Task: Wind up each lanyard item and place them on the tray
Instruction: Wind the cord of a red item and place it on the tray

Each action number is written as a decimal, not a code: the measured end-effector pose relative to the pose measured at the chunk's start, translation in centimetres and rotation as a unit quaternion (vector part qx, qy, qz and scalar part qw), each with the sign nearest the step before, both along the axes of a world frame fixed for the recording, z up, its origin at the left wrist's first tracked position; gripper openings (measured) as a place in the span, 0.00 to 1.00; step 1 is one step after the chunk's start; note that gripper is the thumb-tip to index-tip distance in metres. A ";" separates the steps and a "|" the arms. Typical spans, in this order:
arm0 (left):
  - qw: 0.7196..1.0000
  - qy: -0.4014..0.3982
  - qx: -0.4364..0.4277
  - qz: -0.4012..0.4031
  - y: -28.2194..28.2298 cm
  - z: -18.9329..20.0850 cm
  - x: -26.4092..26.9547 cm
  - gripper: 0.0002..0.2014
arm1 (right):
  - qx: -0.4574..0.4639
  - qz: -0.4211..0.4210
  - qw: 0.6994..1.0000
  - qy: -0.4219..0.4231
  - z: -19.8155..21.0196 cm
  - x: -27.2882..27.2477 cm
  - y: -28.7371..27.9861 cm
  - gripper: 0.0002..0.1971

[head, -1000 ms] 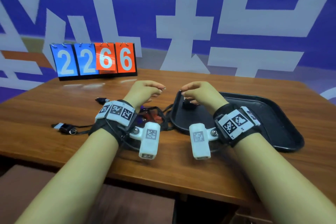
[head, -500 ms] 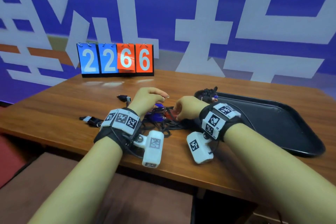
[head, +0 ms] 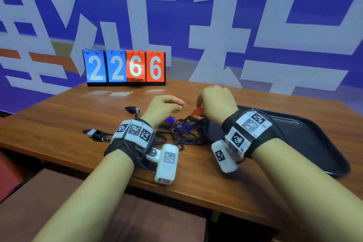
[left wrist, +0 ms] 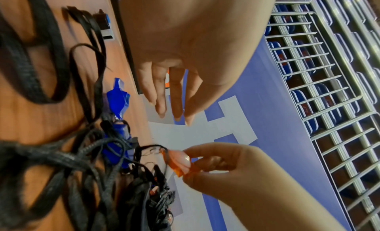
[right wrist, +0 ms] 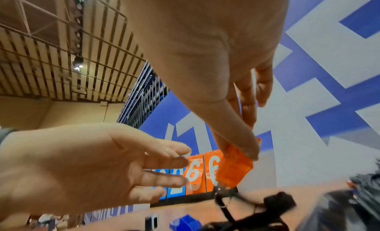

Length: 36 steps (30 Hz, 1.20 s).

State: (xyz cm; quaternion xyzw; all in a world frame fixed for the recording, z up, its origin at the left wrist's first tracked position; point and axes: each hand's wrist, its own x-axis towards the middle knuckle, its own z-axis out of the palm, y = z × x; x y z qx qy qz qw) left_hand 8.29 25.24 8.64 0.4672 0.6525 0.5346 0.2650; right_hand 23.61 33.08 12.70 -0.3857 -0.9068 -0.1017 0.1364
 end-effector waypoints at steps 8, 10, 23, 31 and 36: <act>0.991 0.122 0.024 -0.043 0.9 0.6 1.4 0.15 | -0.170 0.076 0.974 0.131 1.6 1.6 1.3 0.11; 0.986 0.162 0.034 -0.037 1.3 0.8 1.7 0.11 | -0.211 0.099 0.958 0.169 1.8 2.3 1.5 0.13; 0.986 -0.109 0.120 -0.030 3.3 3.0 2.7 0.14 | -0.573 0.199 0.734 0.306 -2.7 2.0 2.3 0.13; 0.964 -0.221 0.148 0.003 3.3 0.7 1.0 0.14 | -0.544 0.154 0.708 0.423 -1.5 2.3 3.2 0.06; 0.943 -0.275 0.182 0.035 2.6 0.2 0.2 0.05 | -0.446 0.094 0.835 0.308 -0.9 2.2 2.8 0.04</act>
